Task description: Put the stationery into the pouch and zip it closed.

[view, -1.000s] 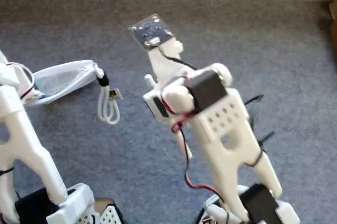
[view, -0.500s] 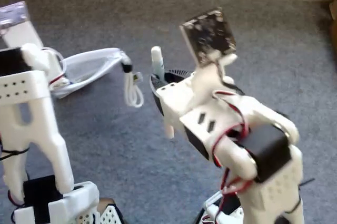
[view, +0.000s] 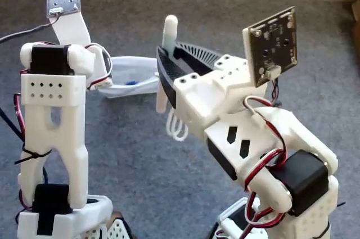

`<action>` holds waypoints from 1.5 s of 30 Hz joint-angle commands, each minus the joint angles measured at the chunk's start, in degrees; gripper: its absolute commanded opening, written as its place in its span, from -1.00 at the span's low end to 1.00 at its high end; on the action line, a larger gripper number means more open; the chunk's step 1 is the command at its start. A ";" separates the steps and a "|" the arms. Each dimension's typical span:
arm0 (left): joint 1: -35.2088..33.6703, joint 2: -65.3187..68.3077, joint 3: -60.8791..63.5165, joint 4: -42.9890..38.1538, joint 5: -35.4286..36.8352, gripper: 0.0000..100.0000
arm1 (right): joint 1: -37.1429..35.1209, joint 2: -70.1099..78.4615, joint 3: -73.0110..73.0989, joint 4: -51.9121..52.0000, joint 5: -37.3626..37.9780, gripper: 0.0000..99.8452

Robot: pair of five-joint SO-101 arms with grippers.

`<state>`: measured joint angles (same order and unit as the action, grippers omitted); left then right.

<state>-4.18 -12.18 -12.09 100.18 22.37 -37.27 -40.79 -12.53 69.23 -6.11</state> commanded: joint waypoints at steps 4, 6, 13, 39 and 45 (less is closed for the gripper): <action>1.10 -0.66 0.66 0.26 0.97 -0.99 | -1.98 -1.54 9.71 -15.34 -0.26 -0.98; 1.10 -0.75 1.36 0.18 0.97 -0.99 | -2.33 -1.63 14.37 -20.62 -0.18 -0.98; 1.10 -0.40 1.63 0.26 0.79 -0.99 | -2.33 -1.71 23.52 -33.54 -0.18 -0.98; 1.10 -0.75 3.91 0.18 0.62 -0.98 | -2.07 -1.71 49.89 -48.66 7.74 -0.98; 1.10 -0.75 4.35 0.09 0.62 -0.98 | -2.15 -1.71 50.86 -48.66 8.00 -0.97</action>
<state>-3.74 -12.44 -7.87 100.18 22.81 -39.21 -41.58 38.37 21.85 1.01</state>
